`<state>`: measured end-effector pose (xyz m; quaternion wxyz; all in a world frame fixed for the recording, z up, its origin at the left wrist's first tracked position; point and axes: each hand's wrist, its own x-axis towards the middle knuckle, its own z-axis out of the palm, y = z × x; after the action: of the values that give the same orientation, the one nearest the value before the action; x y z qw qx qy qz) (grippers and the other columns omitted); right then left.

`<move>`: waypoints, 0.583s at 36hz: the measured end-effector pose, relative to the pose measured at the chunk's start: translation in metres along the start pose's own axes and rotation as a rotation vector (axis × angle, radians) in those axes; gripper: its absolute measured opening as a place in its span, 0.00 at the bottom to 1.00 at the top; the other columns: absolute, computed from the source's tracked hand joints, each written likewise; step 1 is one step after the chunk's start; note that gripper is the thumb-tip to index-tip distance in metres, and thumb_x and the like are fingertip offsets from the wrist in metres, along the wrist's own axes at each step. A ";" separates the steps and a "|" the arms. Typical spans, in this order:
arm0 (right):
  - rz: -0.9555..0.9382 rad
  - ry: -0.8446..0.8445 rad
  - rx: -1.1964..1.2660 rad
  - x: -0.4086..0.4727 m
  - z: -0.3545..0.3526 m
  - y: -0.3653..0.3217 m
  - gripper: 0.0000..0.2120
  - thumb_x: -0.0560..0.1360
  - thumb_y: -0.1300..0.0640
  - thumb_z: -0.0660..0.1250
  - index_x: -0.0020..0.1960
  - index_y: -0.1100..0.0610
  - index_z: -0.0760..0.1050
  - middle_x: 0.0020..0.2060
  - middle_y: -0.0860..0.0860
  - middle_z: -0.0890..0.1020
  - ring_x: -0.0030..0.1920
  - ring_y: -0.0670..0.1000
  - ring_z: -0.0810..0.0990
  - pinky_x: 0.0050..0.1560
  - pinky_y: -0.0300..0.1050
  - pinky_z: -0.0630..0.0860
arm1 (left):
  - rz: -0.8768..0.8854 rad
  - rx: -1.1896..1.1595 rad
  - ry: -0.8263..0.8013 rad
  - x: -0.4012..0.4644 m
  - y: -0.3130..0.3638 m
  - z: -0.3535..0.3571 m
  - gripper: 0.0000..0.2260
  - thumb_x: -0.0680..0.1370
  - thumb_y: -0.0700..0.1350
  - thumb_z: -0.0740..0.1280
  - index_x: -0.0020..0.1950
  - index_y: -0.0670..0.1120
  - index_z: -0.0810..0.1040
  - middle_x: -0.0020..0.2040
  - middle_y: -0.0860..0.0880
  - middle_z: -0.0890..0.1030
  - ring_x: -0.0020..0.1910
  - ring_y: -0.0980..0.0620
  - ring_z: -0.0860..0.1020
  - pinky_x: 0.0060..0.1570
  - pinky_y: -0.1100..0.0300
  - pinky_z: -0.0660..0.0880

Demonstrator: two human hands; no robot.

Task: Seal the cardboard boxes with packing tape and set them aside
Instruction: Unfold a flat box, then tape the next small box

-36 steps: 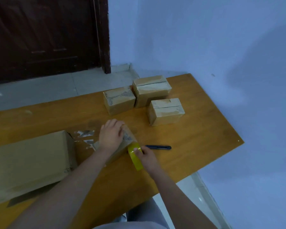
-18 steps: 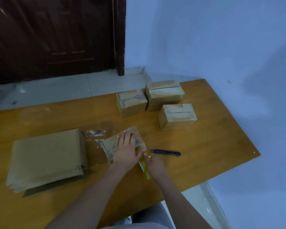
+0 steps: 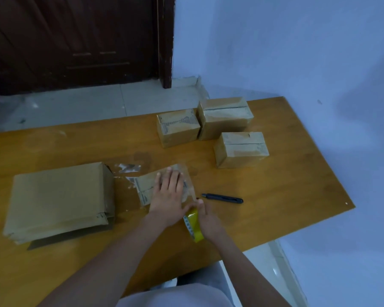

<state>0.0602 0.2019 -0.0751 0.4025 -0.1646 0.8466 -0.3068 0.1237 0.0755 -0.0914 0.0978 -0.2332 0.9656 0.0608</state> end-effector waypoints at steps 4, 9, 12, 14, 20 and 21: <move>-0.072 0.282 -0.089 0.026 -0.016 0.017 0.22 0.82 0.48 0.47 0.56 0.62 0.73 0.51 0.57 0.74 0.53 0.56 0.73 0.51 0.47 0.67 | 0.016 -0.003 -0.025 0.001 -0.003 -0.003 0.45 0.72 0.72 0.43 0.77 0.39 0.52 0.77 0.41 0.54 0.77 0.40 0.46 0.74 0.42 0.40; -0.035 0.261 -0.671 0.062 -0.033 0.046 0.16 0.81 0.52 0.58 0.67 0.55 0.68 0.66 0.55 0.64 0.66 0.57 0.64 0.64 0.53 0.65 | 0.027 -0.049 -0.009 0.001 -0.005 -0.002 0.45 0.72 0.72 0.47 0.74 0.38 0.62 0.73 0.41 0.64 0.76 0.40 0.55 0.73 0.44 0.42; -0.145 0.230 -0.827 0.066 -0.035 0.062 0.14 0.81 0.54 0.56 0.65 0.57 0.69 0.65 0.55 0.67 0.63 0.57 0.66 0.62 0.50 0.64 | 0.029 -0.043 -0.025 -0.001 -0.003 -0.006 0.44 0.75 0.71 0.51 0.78 0.40 0.49 0.78 0.43 0.51 0.77 0.43 0.42 0.73 0.45 0.35; -0.206 0.262 -0.796 0.067 -0.039 0.068 0.11 0.80 0.56 0.58 0.60 0.60 0.71 0.60 0.56 0.71 0.58 0.58 0.69 0.55 0.50 0.68 | 0.021 -0.059 -0.022 -0.001 -0.004 -0.007 0.44 0.75 0.71 0.51 0.78 0.41 0.46 0.78 0.44 0.47 0.77 0.44 0.38 0.73 0.46 0.33; -0.504 0.338 -0.621 0.058 -0.061 0.057 0.02 0.75 0.62 0.65 0.45 0.57 0.73 0.37 0.52 0.77 0.34 0.55 0.76 0.28 0.45 0.68 | 0.038 -0.062 -0.058 -0.001 -0.008 -0.009 0.46 0.74 0.73 0.51 0.78 0.43 0.41 0.78 0.45 0.39 0.76 0.45 0.34 0.72 0.49 0.30; -0.637 0.392 -0.672 0.054 -0.064 0.052 0.02 0.72 0.62 0.67 0.42 0.58 0.75 0.35 0.51 0.77 0.33 0.55 0.76 0.28 0.44 0.68 | 0.038 -0.065 -0.063 -0.001 -0.007 -0.009 0.46 0.73 0.73 0.51 0.78 0.43 0.41 0.78 0.45 0.39 0.76 0.46 0.34 0.71 0.49 0.30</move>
<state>-0.0249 0.2374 -0.1096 0.0471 -0.4746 0.8661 -0.1501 0.1263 0.0680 -0.0829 0.1192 -0.2159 0.9638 0.1011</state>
